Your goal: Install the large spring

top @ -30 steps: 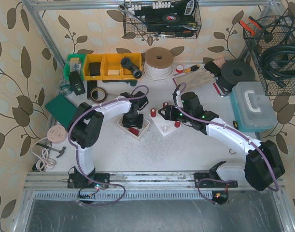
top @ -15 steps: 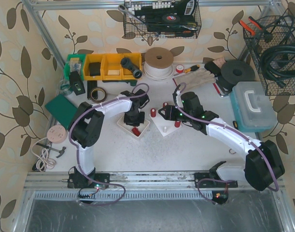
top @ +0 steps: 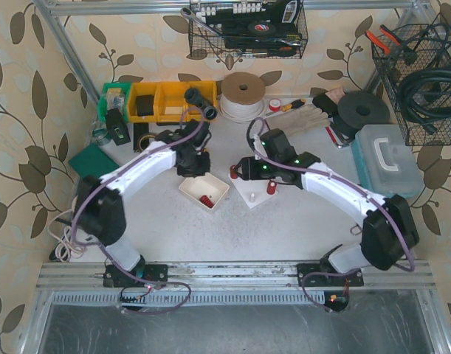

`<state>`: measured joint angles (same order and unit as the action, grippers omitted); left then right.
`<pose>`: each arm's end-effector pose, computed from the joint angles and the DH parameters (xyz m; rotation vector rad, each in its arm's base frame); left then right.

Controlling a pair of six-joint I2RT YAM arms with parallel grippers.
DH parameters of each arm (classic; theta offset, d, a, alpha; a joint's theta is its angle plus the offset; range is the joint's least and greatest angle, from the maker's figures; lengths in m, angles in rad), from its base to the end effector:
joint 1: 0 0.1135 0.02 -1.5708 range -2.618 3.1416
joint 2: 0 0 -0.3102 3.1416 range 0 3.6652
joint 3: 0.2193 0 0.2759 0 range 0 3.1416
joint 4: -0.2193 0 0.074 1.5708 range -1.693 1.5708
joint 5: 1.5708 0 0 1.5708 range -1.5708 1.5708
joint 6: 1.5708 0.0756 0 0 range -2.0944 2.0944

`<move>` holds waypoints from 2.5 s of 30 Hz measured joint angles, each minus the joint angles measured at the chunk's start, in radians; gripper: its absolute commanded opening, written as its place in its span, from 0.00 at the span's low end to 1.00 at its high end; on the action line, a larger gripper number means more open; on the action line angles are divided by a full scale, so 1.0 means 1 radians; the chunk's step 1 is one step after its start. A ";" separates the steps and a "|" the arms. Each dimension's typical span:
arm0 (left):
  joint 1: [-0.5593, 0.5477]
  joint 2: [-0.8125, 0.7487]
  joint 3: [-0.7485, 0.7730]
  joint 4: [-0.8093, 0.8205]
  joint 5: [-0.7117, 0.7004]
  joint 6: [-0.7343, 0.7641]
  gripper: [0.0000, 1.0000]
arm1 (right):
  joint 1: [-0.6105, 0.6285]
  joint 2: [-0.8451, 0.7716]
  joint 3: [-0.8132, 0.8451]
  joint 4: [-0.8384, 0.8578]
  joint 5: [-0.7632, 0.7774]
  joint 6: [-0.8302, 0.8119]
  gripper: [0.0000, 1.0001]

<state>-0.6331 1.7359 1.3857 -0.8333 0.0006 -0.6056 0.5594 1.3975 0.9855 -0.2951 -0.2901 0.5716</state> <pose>0.3233 -0.2373 0.2449 0.0388 2.8088 -0.3205 0.2840 0.2033 0.2711 -0.1475 2.4113 0.8925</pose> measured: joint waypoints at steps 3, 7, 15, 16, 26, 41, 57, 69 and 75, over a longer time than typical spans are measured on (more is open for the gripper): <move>0.040 -0.149 -0.064 0.011 -0.019 -0.028 0.26 | 0.032 0.085 0.129 -0.123 -0.003 -0.061 0.49; 0.101 -0.387 -0.211 0.033 -0.056 -0.071 0.33 | 0.096 0.195 0.303 -0.283 -0.005 -0.154 0.49; 0.196 -0.713 -0.565 0.113 -0.096 -0.137 0.40 | 0.254 0.404 0.584 -0.495 0.009 -0.249 0.48; 0.196 -0.723 -0.595 0.129 -0.095 -0.141 0.40 | 0.266 0.429 0.601 -0.511 0.010 -0.255 0.47; 0.196 -0.838 -0.786 0.298 -0.045 -0.170 0.44 | 0.291 0.690 0.794 -0.680 0.087 -0.270 0.45; 0.202 -0.851 -0.833 0.414 -0.023 -0.185 0.47 | 0.294 0.797 0.867 -0.780 0.137 -0.332 0.54; 0.202 -0.819 -0.842 0.449 -0.024 -0.199 0.47 | 0.329 0.920 0.929 -0.780 0.222 -0.278 0.18; 0.202 -0.753 -0.840 0.459 -0.024 -0.203 0.47 | 0.262 0.909 0.938 -0.727 0.242 -0.247 0.00; 0.202 -0.729 -0.832 0.460 -0.023 -0.204 0.47 | 0.243 0.845 0.923 -0.688 0.233 -0.248 0.00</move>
<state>-0.4309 1.0073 0.5541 -0.3733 -0.0227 -0.8093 0.8028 2.2429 1.9083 -0.9833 -0.0566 0.3233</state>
